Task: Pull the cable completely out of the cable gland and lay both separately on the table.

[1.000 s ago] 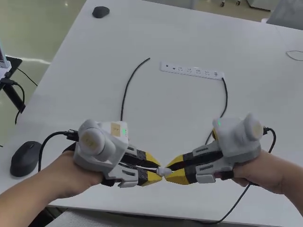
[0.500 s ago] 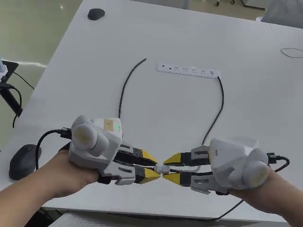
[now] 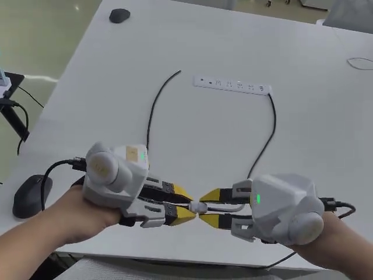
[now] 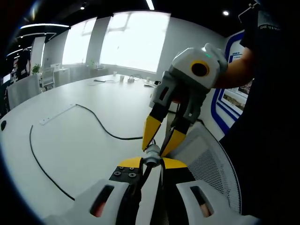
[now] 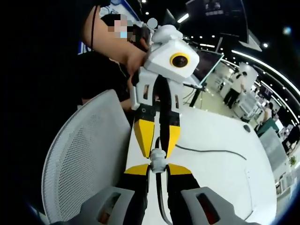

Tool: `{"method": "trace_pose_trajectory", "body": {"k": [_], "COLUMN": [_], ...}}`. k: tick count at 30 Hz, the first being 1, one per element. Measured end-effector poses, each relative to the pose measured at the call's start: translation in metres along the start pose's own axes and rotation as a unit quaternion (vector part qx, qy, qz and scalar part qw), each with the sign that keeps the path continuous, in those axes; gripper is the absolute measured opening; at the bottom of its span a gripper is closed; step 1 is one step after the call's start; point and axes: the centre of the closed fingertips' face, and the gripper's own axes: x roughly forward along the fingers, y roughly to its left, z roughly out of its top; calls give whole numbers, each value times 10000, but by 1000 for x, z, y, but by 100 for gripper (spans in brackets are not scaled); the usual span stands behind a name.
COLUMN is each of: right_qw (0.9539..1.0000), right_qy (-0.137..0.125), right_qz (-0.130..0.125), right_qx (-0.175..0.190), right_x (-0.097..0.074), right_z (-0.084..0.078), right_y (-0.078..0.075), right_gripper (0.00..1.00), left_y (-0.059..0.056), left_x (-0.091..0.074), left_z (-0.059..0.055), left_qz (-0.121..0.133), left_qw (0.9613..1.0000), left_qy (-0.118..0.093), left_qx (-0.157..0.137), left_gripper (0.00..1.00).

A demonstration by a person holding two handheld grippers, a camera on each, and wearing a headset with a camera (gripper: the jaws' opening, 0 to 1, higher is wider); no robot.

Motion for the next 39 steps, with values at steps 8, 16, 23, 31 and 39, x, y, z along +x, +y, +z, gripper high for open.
{"method": "trace_pose_trajectory", "body": {"k": [8, 16, 23, 31, 39], "right_qw": [9999, 9972, 9835, 9827, 9808], "right_qy": [31, -171, -419, 341, 555], "right_qz": [11, -248, -624, -1080, -1287], "right_qx": [167, 680, 1647, 1464, 1358], "right_x": [1, -5, -27, -36, -22], "right_z": [0, 6, 17, -4, -16], "right_y": [1, -15, -30, -28, -26], "right_gripper": [9, 14, 23, 23, 15], "left_y": [0, 6, 12, 18, 18], "left_x": [0, -1, -3, -3, -2], "left_z": [-1, 8, 16, 20, 23], "left_qz": [19, 55, 148, 221, 167], "left_qw": [10000, 9999, 9994, 9987, 9986], "left_qy": [51, -16, -83, -87, -49], "left_qx": [74, 162, 311, 444, 507], "left_gripper": [15, 15, 15, 15, 15]}}
